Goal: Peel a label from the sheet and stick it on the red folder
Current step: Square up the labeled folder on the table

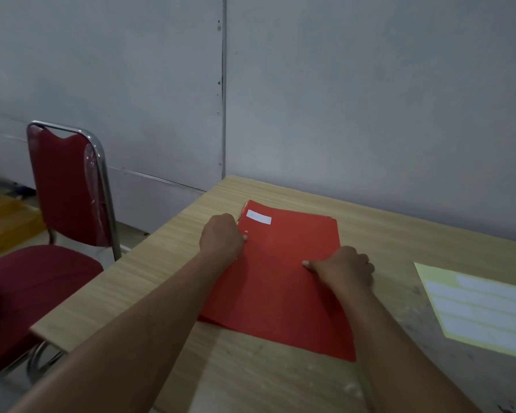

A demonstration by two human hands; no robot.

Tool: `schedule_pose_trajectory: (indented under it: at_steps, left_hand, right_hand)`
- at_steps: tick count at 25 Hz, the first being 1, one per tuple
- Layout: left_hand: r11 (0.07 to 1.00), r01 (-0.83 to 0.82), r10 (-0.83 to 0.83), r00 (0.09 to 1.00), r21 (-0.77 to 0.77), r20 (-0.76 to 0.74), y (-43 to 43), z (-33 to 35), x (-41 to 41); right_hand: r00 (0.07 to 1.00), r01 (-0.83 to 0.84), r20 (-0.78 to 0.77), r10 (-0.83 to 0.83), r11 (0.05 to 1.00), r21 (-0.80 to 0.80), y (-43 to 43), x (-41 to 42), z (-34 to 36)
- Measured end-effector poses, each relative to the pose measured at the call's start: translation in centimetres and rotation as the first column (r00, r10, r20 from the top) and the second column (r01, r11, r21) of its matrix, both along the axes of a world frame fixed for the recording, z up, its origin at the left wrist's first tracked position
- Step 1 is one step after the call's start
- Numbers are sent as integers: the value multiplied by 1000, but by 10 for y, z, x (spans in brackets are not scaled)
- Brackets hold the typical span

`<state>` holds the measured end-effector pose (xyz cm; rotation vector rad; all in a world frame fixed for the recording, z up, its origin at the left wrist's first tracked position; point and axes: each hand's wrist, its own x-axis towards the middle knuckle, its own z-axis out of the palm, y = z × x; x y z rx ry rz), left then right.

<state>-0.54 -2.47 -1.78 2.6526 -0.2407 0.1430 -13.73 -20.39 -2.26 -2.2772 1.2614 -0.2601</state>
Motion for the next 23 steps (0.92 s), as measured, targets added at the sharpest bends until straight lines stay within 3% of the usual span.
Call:
schedule_pose_trajectory:
  at_steps: [10,23]
  left_hand:
    - [999,-45,44,998,23,49,27,-10,67]
    - [998,-68,66,994,13,91,38,-7,107]
  right_hand:
    - [980,-157,96,174,974,-166,21,59,-11]
    - [950,-243,142,278,944,-222,30,116,-13]
